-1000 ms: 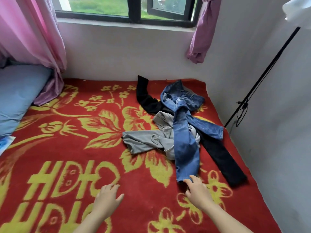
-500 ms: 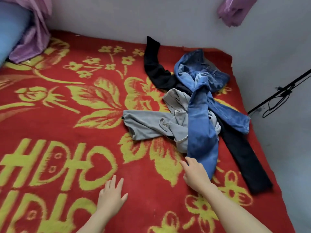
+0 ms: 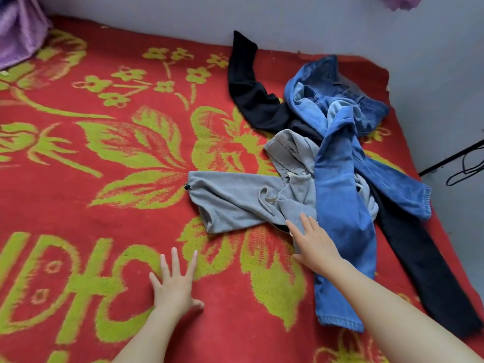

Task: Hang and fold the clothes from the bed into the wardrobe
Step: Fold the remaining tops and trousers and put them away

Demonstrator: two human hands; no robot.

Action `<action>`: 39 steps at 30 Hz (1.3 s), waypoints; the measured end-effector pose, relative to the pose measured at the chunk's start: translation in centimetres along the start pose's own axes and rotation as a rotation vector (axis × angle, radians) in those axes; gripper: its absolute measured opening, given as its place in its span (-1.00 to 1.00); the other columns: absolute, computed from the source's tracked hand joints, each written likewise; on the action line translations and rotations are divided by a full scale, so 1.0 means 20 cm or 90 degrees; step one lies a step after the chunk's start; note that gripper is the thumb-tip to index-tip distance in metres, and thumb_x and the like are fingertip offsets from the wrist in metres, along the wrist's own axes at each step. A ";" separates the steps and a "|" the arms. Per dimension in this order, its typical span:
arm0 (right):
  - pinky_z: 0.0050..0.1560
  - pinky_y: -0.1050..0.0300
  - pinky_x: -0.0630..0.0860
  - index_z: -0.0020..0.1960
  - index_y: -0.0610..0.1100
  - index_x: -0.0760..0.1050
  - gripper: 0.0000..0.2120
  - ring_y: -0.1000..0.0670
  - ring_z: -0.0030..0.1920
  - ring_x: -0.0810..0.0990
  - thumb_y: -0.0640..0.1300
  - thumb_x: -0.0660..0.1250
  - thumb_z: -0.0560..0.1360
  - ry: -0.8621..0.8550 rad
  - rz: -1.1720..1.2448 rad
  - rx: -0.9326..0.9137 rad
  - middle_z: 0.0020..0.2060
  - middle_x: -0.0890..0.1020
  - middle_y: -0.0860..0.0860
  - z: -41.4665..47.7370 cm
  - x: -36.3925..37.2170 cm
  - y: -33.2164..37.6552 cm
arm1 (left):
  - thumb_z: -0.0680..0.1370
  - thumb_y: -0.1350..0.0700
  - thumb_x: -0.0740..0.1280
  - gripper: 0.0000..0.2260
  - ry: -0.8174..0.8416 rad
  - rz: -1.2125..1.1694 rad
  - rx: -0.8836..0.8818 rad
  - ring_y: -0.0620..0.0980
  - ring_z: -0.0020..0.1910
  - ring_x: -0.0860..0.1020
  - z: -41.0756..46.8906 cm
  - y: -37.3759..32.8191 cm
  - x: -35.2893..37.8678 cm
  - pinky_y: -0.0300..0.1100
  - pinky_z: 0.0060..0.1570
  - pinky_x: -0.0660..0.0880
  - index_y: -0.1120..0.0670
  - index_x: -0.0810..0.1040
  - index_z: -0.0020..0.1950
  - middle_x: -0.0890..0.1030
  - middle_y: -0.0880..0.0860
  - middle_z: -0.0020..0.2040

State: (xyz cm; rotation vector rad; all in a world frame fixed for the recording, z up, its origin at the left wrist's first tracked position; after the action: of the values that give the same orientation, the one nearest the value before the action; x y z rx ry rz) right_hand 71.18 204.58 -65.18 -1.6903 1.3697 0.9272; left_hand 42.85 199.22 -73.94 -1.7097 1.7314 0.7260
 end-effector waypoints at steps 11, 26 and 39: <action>0.22 0.01 0.37 0.54 -0.13 -0.04 -0.09 -0.20 0.33 0.35 0.10 0.41 0.41 0.002 0.036 0.110 0.39 0.27 -0.27 0.21 0.09 -0.12 | 0.38 -0.23 0.42 0.07 0.073 -0.044 -0.018 0.36 0.44 -0.33 0.12 0.01 0.11 0.36 0.34 0.05 -0.11 -0.40 0.48 -0.45 0.21 0.45; -0.66 0.13 0.34 -0.04 -0.15 0.63 -0.42 -0.15 -0.52 0.50 -0.44 0.56 -0.03 -0.224 0.195 0.230 -0.43 0.49 -0.08 -0.30 0.24 -0.07 | 0.35 -0.25 0.44 0.05 0.110 -0.119 0.014 0.31 0.45 -0.34 0.14 0.03 0.08 0.38 0.33 0.02 -0.19 -0.34 0.49 -0.44 0.15 0.47; 0.03 0.09 0.39 0.40 -0.07 0.36 -0.49 -0.11 0.16 0.51 -0.31 0.23 0.47 -0.200 0.447 0.286 0.18 0.53 -0.05 -1.16 -0.22 -0.11 | 0.09 -0.60 -0.18 0.14 0.059 -0.164 0.119 0.16 0.49 -0.33 -0.85 -0.27 0.16 0.07 0.46 -0.11 0.09 -0.49 0.40 -0.35 0.19 0.50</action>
State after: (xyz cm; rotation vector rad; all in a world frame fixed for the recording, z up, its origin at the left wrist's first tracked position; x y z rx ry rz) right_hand 74.37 186.07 -50.63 -0.6876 1.8089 1.0915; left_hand 47.68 184.34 -64.75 -1.8140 1.5465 0.3645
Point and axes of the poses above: each hand's wrist, its own z-axis towards the middle knuckle, its own x-axis out of the palm, y = z × x, the point moved 9 cm from there along z, towards the middle knuckle
